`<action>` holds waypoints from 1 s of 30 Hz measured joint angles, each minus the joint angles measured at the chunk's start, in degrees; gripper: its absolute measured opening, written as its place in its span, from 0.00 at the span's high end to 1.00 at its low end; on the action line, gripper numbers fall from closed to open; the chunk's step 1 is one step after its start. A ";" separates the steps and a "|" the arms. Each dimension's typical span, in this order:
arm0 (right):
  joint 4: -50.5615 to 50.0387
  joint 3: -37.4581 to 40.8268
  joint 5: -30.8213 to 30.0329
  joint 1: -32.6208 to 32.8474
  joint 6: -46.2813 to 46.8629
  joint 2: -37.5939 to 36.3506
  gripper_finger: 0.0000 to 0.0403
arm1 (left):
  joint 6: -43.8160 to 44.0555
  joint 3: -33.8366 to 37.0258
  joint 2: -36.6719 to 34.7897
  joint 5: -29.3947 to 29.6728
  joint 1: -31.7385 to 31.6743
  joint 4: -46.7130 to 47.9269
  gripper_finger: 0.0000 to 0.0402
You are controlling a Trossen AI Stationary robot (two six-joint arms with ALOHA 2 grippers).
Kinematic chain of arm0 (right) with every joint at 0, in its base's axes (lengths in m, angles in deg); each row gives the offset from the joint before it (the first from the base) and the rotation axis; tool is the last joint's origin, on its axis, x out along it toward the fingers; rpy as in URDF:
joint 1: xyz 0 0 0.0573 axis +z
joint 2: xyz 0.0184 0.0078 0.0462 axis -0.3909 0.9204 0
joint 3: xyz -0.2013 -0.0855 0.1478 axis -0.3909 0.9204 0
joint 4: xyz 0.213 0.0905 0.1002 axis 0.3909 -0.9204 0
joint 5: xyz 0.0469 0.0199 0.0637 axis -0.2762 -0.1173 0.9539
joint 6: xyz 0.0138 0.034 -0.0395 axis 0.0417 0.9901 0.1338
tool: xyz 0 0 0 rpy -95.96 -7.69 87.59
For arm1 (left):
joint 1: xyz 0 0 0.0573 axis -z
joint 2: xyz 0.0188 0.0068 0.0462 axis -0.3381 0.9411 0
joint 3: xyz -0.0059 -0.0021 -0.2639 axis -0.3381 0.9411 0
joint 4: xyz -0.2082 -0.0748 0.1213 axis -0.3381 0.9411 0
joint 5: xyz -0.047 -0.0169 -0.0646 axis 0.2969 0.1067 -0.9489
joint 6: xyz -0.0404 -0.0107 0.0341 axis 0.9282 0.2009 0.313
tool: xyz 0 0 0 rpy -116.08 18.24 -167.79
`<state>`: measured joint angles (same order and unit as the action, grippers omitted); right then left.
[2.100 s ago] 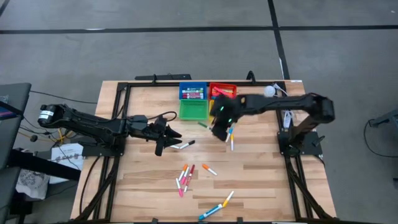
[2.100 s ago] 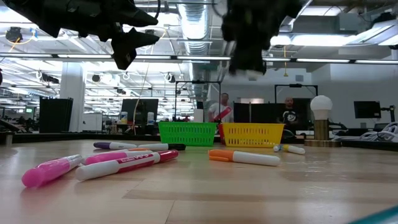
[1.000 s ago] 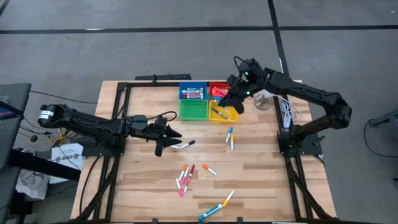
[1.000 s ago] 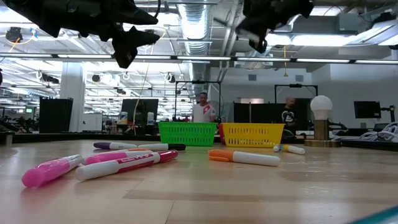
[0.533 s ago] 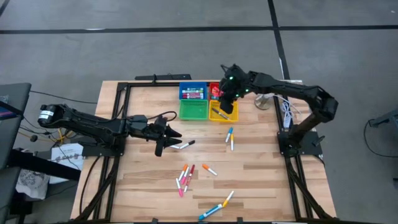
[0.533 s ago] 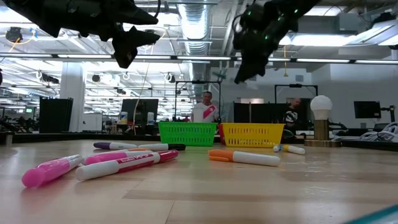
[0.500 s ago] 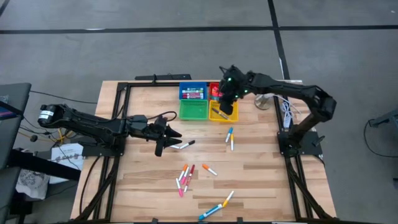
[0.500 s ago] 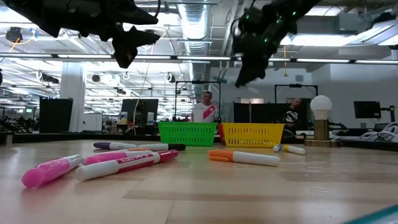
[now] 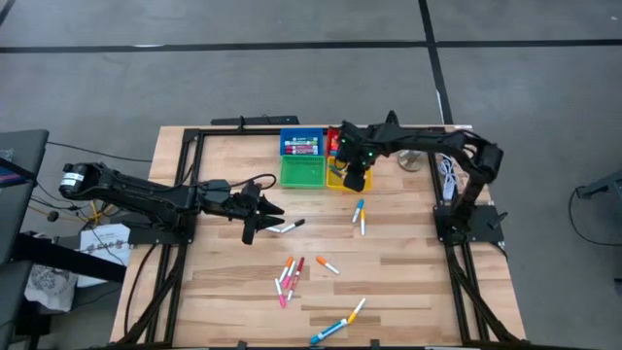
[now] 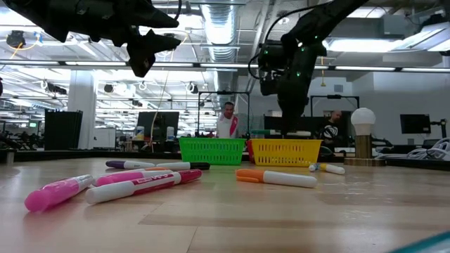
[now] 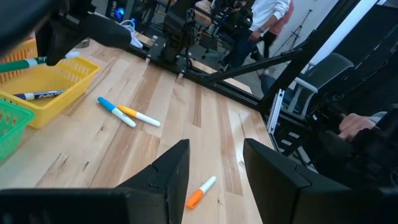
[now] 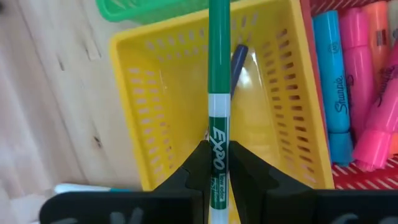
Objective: Pick & Place Markers
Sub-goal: Put the dark green highlighter in the yellow bin, then put the light blue highlighter in the blue bin
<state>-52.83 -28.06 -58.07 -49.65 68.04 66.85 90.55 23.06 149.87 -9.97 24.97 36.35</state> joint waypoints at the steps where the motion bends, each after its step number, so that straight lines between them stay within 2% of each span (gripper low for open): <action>1: -0.04 0.00 -0.29 -0.04 -0.17 0.27 0.90 | 0.00 0.00 -0.02 0.02 0.00 0.00 0.63; 20: -0.58 0.02 -0.93 -0.10 -0.31 3.01 0.88 | 0.00 0.00 -0.01 0.01 0.00 0.02 0.63; 30: -0.44 0.01 -0.93 -0.10 -0.99 2.99 0.73 | 0.00 0.00 -0.02 0.00 0.00 0.00 0.63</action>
<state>-53.27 -28.05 -59.00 -49.75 67.05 69.84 90.55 23.06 149.85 -9.97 24.97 36.35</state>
